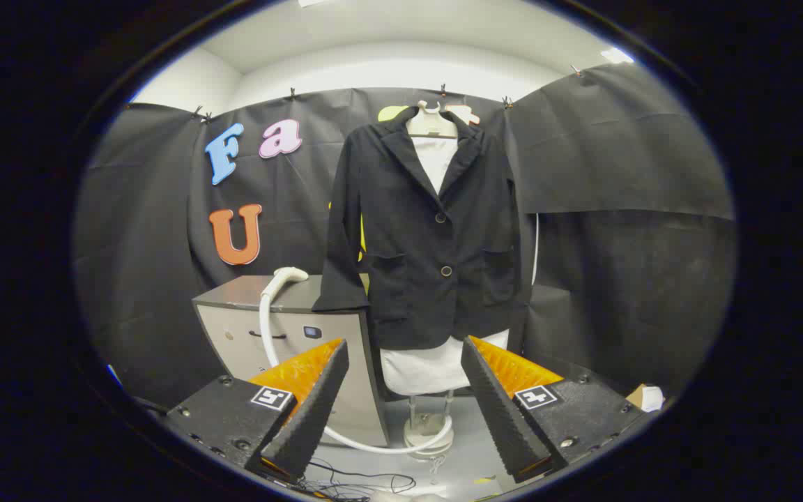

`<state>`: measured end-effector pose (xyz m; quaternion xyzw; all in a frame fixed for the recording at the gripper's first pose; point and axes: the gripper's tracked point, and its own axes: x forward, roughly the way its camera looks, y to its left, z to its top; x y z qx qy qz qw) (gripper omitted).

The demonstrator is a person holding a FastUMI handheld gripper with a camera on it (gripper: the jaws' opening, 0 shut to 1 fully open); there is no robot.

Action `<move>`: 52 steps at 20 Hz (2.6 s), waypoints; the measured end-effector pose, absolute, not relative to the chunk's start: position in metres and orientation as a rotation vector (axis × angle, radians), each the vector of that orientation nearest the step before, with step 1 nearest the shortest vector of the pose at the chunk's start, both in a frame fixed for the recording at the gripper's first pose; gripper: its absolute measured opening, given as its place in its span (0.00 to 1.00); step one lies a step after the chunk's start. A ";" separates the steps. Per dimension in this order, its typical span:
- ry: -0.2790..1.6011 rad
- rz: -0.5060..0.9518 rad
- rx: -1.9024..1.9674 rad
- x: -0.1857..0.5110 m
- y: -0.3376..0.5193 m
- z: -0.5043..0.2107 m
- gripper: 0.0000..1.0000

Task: Iron the clothes twice with a garment steamer, once on the left side and once on the right side.

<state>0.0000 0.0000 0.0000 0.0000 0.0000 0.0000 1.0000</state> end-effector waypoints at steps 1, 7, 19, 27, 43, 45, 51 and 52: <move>0.001 -0.001 0.000 0.002 0.001 0.000 1.00; 0.003 0.003 -0.001 0.012 0.014 0.003 1.00; 0.018 0.092 -0.048 0.097 0.081 0.035 1.00; 0.087 0.254 -0.048 0.228 0.203 0.056 1.00; 0.449 0.294 -0.049 0.417 0.365 -0.015 0.98; 0.491 0.304 -0.036 0.424 0.369 -0.021 0.94; 0.500 0.297 -0.048 0.428 0.375 -0.022 0.56; 0.497 0.312 -0.051 0.427 0.376 -0.024 0.50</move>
